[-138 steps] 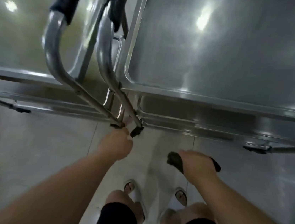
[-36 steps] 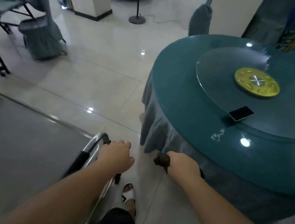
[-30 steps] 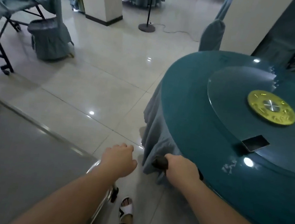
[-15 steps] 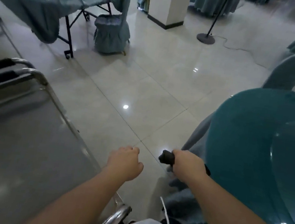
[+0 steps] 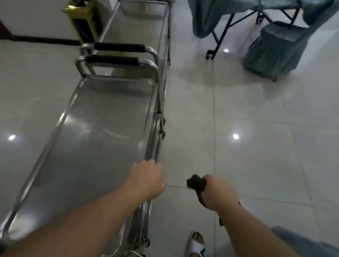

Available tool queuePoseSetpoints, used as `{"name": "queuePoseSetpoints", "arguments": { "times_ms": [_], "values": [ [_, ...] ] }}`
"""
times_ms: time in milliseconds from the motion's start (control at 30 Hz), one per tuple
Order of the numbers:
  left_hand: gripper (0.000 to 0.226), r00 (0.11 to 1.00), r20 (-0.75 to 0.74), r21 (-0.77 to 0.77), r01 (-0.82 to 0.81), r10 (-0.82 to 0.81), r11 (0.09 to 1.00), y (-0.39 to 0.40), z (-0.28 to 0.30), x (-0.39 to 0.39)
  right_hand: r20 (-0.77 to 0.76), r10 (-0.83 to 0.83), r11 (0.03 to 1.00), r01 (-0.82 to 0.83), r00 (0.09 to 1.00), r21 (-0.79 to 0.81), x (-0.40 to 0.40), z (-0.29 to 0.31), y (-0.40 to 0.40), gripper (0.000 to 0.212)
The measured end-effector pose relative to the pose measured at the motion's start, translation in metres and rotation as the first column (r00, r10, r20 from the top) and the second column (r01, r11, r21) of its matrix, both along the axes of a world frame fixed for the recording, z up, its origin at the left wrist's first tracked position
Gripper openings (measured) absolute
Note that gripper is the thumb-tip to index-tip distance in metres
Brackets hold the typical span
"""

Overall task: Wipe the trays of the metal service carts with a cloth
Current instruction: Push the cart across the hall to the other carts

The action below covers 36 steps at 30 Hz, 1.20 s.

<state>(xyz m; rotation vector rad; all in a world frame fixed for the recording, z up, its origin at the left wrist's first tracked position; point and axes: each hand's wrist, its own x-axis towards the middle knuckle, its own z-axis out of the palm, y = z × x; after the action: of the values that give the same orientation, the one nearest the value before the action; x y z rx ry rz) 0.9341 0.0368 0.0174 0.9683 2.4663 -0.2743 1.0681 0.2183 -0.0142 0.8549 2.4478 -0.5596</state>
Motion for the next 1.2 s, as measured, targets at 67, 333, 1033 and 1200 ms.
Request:
{"name": "queuePoseSetpoints", "arguments": {
  "times_ms": [67,333,1033,1200],
  "values": [
    [0.042,0.997,-0.025,-0.012,-0.068,0.068,0.998,0.015,0.012,0.002,-0.009,0.048,0.999,-0.048,0.999,-0.002,-0.009,0.004,0.024,0.013],
    [0.044,0.950,-0.005,0.043,-0.313,0.313,0.949,0.034,0.021,0.013,-0.012,0.269,0.963,-0.269,0.963,-0.002,-0.052,0.017,0.057,0.018],
    [0.040,0.734,0.048,0.143,-0.676,0.677,0.723,-0.014,-0.033,-0.057,0.147,0.785,0.577,-0.796,0.602,0.179,-0.212,0.025,0.023,0.036],
    [0.041,0.535,0.071,0.103,-0.843,0.842,0.527,-0.005,-0.049,-0.039,0.158,0.903,0.382,-0.915,0.400,0.133,-0.248,0.002,0.016,0.036]
  ]
}}
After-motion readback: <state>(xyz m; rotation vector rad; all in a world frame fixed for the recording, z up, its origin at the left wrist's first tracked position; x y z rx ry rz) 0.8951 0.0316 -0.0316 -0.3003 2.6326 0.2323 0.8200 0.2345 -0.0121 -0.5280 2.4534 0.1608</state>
